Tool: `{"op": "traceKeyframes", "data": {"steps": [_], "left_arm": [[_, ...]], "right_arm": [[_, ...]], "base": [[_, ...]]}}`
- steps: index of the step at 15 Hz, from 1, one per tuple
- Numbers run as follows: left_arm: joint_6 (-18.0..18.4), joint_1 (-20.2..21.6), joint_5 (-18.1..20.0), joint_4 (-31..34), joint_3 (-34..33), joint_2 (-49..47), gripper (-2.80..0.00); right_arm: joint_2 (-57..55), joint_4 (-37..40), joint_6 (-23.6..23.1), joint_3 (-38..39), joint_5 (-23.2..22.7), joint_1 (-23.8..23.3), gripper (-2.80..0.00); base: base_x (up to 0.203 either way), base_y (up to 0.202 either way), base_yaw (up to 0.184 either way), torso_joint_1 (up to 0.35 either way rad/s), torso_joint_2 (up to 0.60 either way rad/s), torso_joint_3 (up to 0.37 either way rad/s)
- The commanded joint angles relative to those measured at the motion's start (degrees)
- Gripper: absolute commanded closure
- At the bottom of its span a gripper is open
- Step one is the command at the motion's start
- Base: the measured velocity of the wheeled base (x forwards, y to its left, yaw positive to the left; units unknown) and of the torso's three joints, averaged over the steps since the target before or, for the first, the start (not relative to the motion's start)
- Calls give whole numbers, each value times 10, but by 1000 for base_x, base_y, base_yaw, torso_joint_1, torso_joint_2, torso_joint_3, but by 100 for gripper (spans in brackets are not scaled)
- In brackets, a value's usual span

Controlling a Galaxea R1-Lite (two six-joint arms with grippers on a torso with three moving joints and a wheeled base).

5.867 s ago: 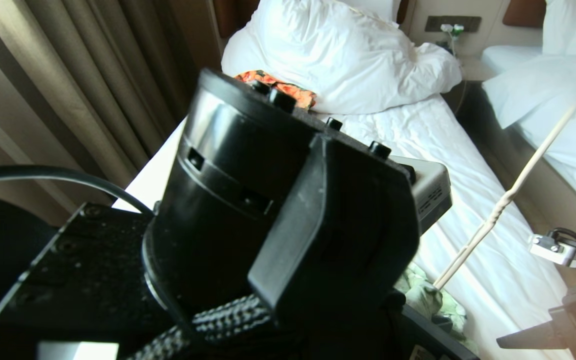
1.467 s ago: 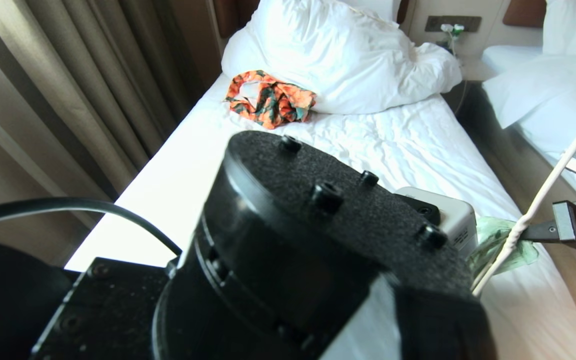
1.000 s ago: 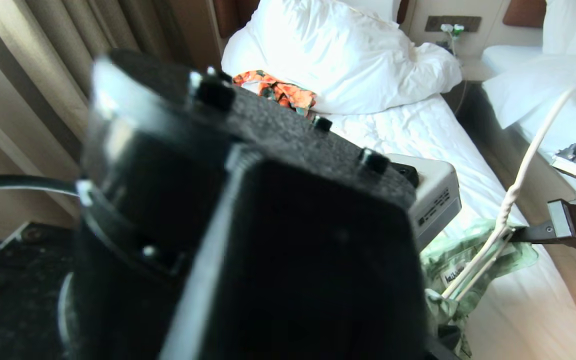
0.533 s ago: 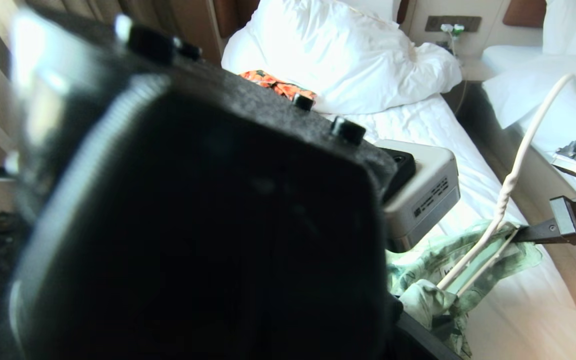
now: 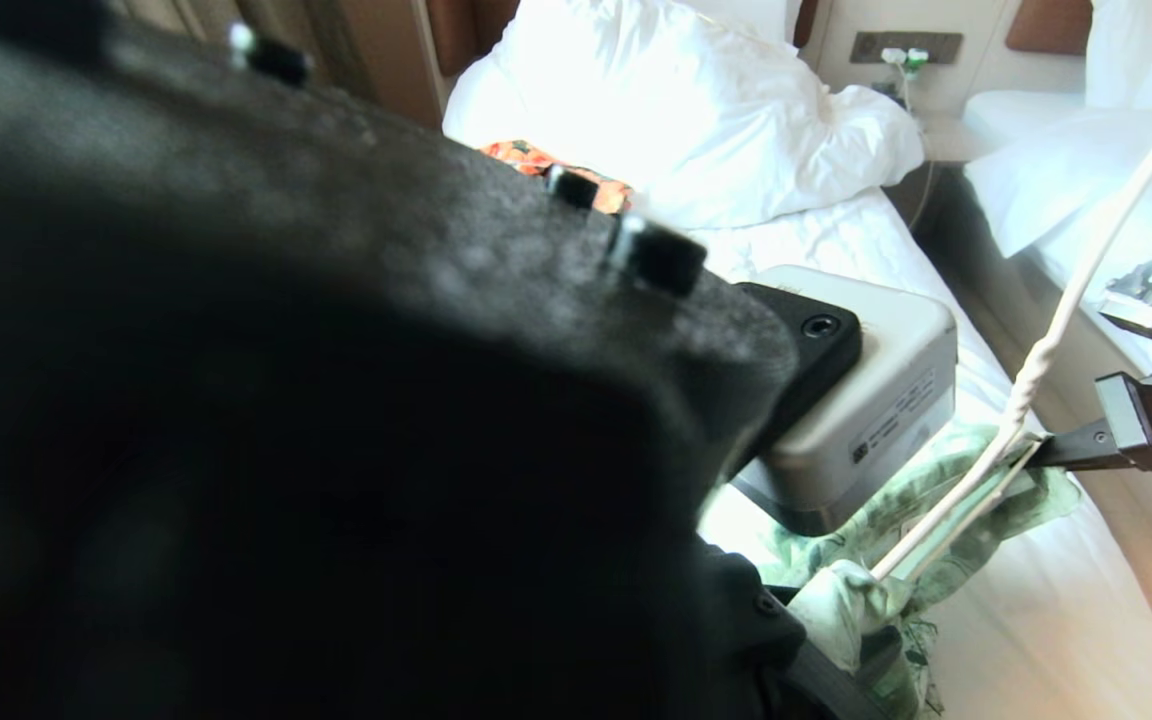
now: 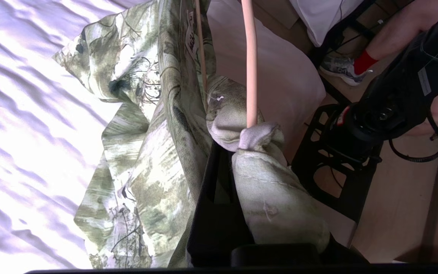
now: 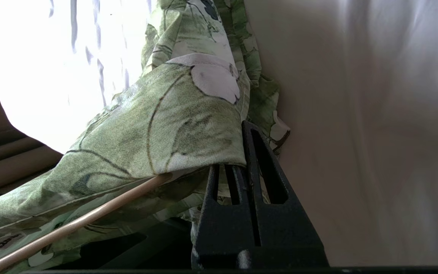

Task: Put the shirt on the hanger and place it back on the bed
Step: Hook the other side of the shirt onto the hanger

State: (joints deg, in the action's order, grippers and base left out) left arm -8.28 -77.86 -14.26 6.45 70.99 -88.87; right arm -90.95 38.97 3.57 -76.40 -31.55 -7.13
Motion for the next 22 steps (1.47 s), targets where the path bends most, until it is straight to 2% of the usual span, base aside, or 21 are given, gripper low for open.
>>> {"op": "traceKeyframes", "data": {"steps": [1,3,7,11,16,18,20,22], "left_arm": [[15,0,-18,-3,-7,0,0],[41,-4,-46,-9,-20,-2,0],[50,-4,-51,-9,-22,2,0],[72,-4,-76,-49,-26,3,0],[85,-4,-91,-51,-37,6,0],[92,-8,-95,-61,-48,7,0],[120,-8,-105,-99,-64,6,0],[140,-8,-113,-139,-79,6,0]], "right_arm": [[-4,4,0,-6,-2,0,0],[-6,19,0,-18,-4,1,0],[-9,24,0,-21,-5,2,0],[-13,27,0,-21,-5,3,0],[-19,30,1,-36,-10,8,0],[-22,58,4,-62,-19,8,0],[-28,113,4,-99,-44,8,0],[-31,144,4,-118,-47,8,0]], "base": [[0,0,0,0,0,0],[0,0,0,0,0,0],[0,0,0,0,0,0],[0,0,0,0,0,0],[0,0,0,0,0,0],[0,0,0,0,0,0],[0,0,0,0,0,0],[0,0,0,0,0,0]]}}
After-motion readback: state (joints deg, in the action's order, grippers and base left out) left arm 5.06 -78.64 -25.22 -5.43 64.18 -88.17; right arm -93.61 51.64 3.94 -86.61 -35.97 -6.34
